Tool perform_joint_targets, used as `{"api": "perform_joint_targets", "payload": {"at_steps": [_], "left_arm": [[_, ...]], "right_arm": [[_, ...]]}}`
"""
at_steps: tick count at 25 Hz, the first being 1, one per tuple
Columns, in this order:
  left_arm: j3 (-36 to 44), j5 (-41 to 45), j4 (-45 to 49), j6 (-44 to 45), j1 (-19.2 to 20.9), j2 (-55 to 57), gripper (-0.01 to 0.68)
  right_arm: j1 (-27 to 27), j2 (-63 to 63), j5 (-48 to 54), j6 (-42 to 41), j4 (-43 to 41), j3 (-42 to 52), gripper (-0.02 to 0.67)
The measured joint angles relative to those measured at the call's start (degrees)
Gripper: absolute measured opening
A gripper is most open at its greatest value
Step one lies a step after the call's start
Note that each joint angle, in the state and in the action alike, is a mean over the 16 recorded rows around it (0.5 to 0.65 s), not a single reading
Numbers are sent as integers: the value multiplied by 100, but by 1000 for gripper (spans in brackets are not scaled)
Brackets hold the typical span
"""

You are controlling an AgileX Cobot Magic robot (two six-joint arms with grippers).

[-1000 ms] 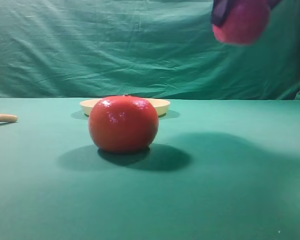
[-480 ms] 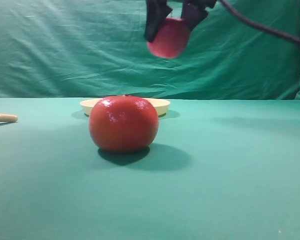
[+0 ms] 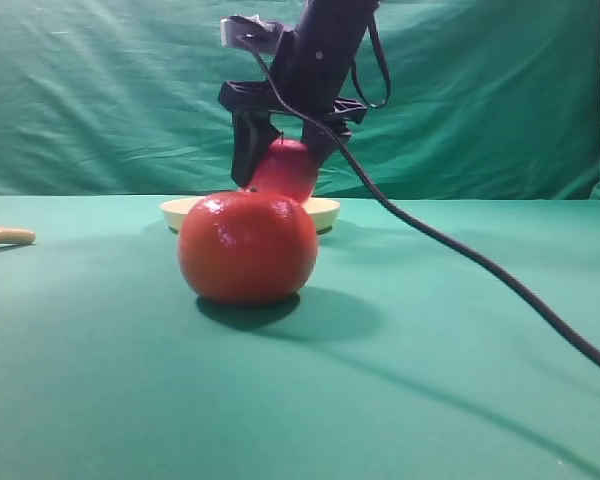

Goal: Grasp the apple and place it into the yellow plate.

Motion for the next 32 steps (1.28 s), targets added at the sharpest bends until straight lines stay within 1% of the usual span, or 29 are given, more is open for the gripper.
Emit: {"api": "perform_joint_targets", "payload": {"at_steps": [8,10,12,13,15,23,26,29,32], "left_arm": [[0,0,0,0,0,0,157],[0,0,0,0,0,0,157],[0,0,0,0,0,0,157],[0,0,0,0,0,0,157],[0,0,0,0,0,0,157],[0,0,0,0,0,0,157],[0,0,0,0,0,0,157],[0,0,0,0,0,0,157],[0,0,0,0,0,0,157]], "right_arm": [[0,-170,48,-121,11,-93,599],[0,-300,108,-136,-4,-135,598],[0,-464,202,-132,-20,-177,580],[0,-559,262,-126,-28,-198,560],[0,-771,404,-106,-46,-241,497],[0,-1780,1177,258,-150,-338,180],[0,-2136,1472,470,-215,-340,80],[0,-2481,1697,670,-280,-318,20],[0,-2854,1854,853,-343,-218,2]]}}
